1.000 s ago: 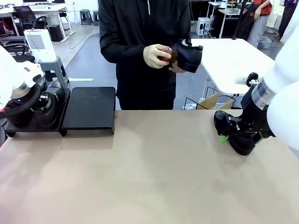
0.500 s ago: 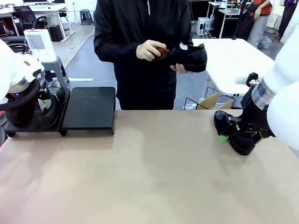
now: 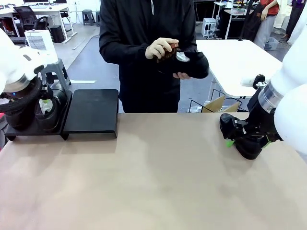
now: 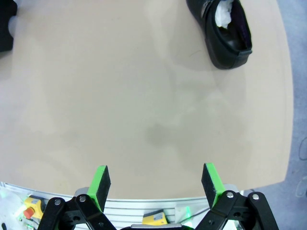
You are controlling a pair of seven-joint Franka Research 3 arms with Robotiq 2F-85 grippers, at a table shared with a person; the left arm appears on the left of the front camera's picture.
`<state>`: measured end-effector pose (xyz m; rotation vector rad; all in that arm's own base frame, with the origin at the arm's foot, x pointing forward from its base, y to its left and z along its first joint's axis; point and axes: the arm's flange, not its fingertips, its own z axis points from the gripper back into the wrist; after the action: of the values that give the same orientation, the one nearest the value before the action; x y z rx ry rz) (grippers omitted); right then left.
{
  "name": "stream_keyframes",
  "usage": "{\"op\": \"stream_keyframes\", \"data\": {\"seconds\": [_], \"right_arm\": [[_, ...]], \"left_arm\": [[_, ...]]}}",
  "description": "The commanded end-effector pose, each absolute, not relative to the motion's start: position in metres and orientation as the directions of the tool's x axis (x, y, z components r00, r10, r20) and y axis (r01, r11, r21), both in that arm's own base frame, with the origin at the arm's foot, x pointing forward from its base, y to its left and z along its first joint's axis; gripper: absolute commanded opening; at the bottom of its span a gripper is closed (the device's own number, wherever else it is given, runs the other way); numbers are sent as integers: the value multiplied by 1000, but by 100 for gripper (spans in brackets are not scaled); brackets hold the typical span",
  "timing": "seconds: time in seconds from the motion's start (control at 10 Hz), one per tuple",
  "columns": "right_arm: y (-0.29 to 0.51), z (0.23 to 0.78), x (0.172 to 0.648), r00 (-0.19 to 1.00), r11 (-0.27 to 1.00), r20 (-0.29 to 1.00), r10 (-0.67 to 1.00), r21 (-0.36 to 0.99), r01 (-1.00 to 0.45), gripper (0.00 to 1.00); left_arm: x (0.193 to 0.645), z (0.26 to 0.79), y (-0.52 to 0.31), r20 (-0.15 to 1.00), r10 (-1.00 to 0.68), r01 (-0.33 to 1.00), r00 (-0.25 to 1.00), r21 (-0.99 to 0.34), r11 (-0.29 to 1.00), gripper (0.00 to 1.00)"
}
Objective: Organize the shoes by placing them on the stand.
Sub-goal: Place the Shoe from the middle of the table onto the Shoes Stand, then pick up one Shoe and place it in the middle of the table.
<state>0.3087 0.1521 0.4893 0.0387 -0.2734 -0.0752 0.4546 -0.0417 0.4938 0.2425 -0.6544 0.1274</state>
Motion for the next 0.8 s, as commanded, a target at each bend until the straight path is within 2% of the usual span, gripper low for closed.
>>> {"op": "stream_keyframes", "data": {"seconds": [0.0, 0.7], "right_arm": [[152, 490, 309, 961, 996, 266, -77, 59, 63, 100], [152, 490, 309, 961, 996, 266, -77, 59, 63, 100]], "left_arm": [[475, 484, -32, 618, 23, -183, 786, 197, 963, 96], [475, 484, -32, 618, 23, -183, 786, 197, 963, 96]]}}
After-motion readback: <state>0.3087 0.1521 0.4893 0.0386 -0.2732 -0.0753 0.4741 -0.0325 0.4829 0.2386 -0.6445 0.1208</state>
